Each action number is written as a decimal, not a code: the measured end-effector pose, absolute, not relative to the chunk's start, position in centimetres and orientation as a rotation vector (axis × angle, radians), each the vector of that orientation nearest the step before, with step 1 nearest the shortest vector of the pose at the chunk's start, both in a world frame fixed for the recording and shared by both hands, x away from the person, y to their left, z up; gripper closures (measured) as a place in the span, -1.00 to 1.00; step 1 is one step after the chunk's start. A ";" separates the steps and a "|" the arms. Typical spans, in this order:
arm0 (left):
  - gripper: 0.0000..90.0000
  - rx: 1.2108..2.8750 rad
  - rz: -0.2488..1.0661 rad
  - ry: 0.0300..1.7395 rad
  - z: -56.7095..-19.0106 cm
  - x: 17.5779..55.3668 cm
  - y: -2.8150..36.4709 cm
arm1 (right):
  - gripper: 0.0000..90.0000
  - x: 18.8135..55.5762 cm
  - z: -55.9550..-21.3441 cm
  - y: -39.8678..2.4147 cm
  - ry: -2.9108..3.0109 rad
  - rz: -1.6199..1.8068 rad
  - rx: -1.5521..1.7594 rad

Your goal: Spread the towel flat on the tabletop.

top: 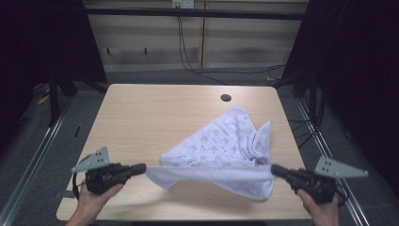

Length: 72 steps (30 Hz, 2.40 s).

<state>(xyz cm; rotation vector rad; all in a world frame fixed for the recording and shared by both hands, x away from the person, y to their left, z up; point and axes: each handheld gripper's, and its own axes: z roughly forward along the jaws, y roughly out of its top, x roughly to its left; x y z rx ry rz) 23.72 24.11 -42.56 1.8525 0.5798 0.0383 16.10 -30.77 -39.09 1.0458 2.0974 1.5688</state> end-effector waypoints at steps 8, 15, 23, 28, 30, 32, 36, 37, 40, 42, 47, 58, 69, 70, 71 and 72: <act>0.98 1.866 -0.055 0.466 -43.3 18.3 24.6 | 0.97 9.4 -42.4 -30.6 2.175 1.492 1.112; 0.83 1.839 -0.093 0.461 -44.1 18.6 25.0 | 0.52 7.3 -40.7 -30.3 2.181 1.491 1.088; 0.77 2.009 -0.103 0.611 -47.0 26.8 21.4 | 0.40 17.5 -44.9 -29.7 2.239 1.315 1.229; 0.73 2.094 -0.136 0.629 -48.5 29.6 18.7 | 0.36 22.2 -46.0 -29.5 2.243 1.251 1.286; 0.73 2.140 -0.128 0.614 -49.0 29.5 17.8 | 0.34 23.5 -46.5 -29.3 2.255 1.214 1.303; 0.79 2.203 -0.105 0.607 -49.5 29.4 17.4 | 0.34 24.4 -47.2 -29.3 2.271 1.196 1.320; 0.92 2.252 -0.079 0.622 -49.9 29.2 17.7 | 0.68 24.5 -48.1 -29.0 2.323 1.164 1.335; 0.99 2.252 -0.095 0.632 -49.9 28.8 18.1 | 0.89 23.7 -47.7 -29.1 2.312 1.190 1.319; 1.00 2.293 -0.075 0.615 -49.5 27.5 18.6 | 0.92 22.3 -46.8 -29.5 2.285 1.237 1.294; 1.00 2.298 -0.106 0.603 -49.5 26.7 18.7 | 0.92 20.6 -46.2 -29.7 2.284 1.279 1.282; 1.00 2.334 -0.182 0.523 -49.3 24.4 18.6 | 0.91 16.3 -46.0 -29.8 2.331 1.276 1.249; 0.91 2.149 -0.092 0.616 -48.5 28.5 17.7 | 0.56 12.7 -46.0 -30.9 2.359 1.270 1.248; 1.00 2.294 0.014 0.600 -49.8 33.0 12.1 | 0.51 17.2 -46.7 -31.1 2.314 1.302 1.280; 1.00 2.294 0.014 0.600 -49.8 33.0 12.1 | 0.50 17.5 -46.9 -31.0 2.317 1.291 1.286; 1.00 2.324 0.016 0.582 -49.5 32.3 13.2 | 0.48 17.7 -47.0 -31.0 2.327 1.273 1.286; 1.00 2.324 0.016 0.582 -49.5 32.3 13.2 | 0.48 17.7 -47.0 -31.0 2.327 1.273 1.286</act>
